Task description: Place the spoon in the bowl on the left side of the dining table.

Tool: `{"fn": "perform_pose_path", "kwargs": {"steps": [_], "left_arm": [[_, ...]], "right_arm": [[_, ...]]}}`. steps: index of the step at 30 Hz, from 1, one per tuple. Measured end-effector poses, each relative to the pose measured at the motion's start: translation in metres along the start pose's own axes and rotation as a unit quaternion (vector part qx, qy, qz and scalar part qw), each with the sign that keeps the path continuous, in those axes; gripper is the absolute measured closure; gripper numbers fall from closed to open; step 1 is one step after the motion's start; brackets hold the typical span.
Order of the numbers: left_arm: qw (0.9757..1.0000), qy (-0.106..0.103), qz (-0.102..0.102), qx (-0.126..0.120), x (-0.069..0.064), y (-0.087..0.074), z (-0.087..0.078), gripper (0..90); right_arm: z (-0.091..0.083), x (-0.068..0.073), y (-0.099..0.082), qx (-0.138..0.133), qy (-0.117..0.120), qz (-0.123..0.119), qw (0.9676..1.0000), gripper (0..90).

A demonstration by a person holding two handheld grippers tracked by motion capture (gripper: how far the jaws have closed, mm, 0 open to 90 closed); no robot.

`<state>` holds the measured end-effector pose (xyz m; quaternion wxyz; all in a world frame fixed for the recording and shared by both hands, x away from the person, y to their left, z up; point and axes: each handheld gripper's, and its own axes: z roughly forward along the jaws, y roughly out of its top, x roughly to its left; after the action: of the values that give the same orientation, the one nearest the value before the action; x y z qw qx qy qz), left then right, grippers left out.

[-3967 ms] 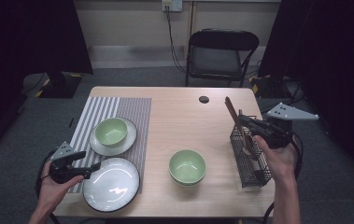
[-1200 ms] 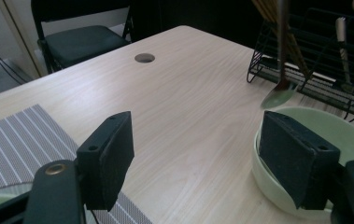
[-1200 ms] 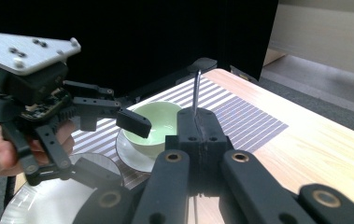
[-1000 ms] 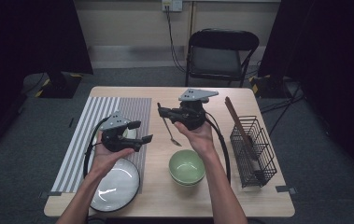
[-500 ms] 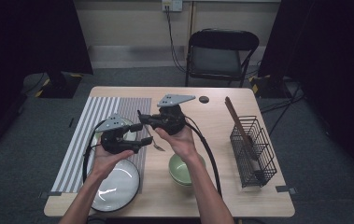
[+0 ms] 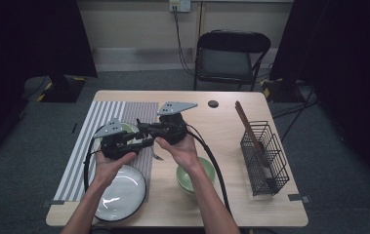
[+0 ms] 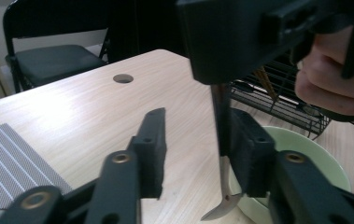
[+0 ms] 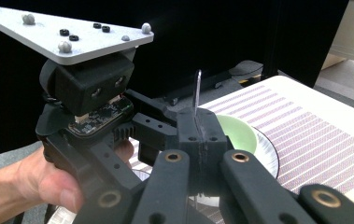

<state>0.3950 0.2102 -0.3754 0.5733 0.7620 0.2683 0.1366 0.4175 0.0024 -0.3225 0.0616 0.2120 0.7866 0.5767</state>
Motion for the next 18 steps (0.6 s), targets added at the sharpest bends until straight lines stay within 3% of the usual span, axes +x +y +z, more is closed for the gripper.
{"fn": "perform_pose_path", "kwargs": {"steps": [6,12,16,18], "left_arm": [[1.0,-0.002,-0.007,-0.006,0.0022,-0.0008,-0.0026,66.8],[0.9999,-0.012,-0.009,-0.006,0.0012,-0.0007,-0.003,77.0],[0.9986,-0.031,-0.031,-0.028,0.0034,0.0009,-0.0067,81.6],[0.9987,-0.035,-0.026,-0.027,0.0043,0.001,-0.0085,83.1]], "right_arm": [[-0.0021,0.0012,0.0011,-0.001,-0.002,-0.003,1.0,90.0],[-0.0023,-0.0001,0.0015,-0.002,-0.002,-0.002,1.0,90.0],[0.0,-0.0007,0.001,0.001,0.005,-0.001,1.0,90.0],[0.0008,-0.0005,0.0004,0.0,0.008,-0.002,1.0,90.0]]}}
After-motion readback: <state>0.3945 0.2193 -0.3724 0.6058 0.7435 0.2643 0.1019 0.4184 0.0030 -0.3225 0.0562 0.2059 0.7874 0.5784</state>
